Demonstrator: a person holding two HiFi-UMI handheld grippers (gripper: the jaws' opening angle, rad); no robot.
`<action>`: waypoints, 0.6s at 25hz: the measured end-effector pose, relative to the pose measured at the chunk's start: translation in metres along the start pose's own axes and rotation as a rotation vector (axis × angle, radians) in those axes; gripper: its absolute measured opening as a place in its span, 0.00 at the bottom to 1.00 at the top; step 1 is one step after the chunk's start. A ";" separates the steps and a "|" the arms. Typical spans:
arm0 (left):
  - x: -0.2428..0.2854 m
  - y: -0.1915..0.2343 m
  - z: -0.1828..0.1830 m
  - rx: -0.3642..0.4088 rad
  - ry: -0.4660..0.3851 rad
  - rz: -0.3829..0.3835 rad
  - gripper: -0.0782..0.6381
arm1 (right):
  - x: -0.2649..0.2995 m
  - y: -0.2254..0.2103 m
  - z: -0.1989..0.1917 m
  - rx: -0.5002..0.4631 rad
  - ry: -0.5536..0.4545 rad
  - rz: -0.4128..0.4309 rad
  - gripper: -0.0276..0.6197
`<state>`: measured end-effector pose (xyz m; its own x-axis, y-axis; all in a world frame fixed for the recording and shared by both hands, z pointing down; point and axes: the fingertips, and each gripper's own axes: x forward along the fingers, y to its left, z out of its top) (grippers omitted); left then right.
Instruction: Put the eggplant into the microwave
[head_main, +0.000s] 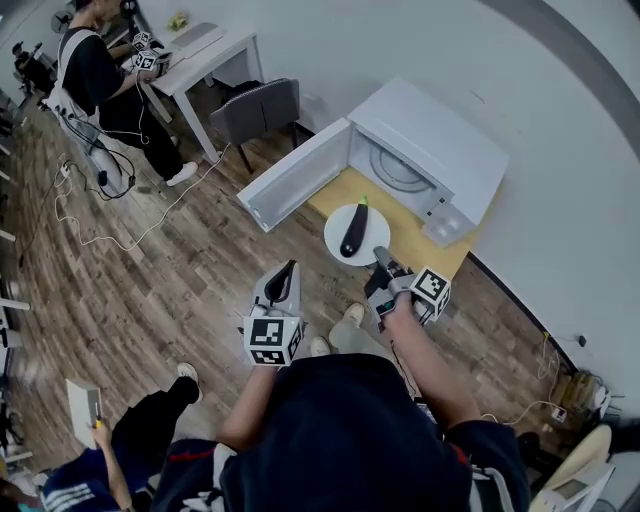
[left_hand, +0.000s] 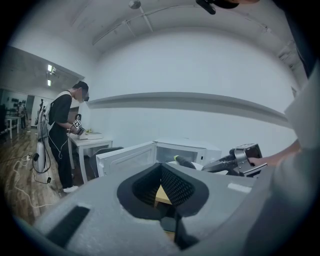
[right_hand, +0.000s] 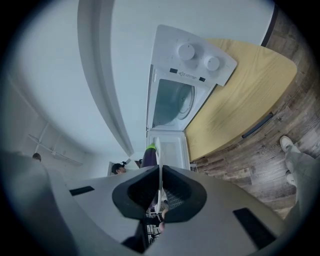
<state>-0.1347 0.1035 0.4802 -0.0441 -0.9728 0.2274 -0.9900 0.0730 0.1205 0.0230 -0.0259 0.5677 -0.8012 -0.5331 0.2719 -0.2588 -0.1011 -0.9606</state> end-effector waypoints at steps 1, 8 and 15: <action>0.006 0.000 0.001 -0.001 0.000 -0.002 0.13 | 0.003 0.000 0.004 0.001 0.000 0.000 0.08; 0.058 -0.006 0.017 0.018 0.005 -0.033 0.13 | 0.031 0.003 0.042 0.002 -0.002 -0.004 0.08; 0.098 -0.003 0.026 0.015 0.013 -0.027 0.13 | 0.059 0.005 0.073 0.011 0.007 0.006 0.08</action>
<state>-0.1391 0.0023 0.4767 -0.0158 -0.9713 0.2373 -0.9928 0.0435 0.1119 0.0139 -0.1192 0.5753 -0.8065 -0.5279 0.2662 -0.2478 -0.1070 -0.9629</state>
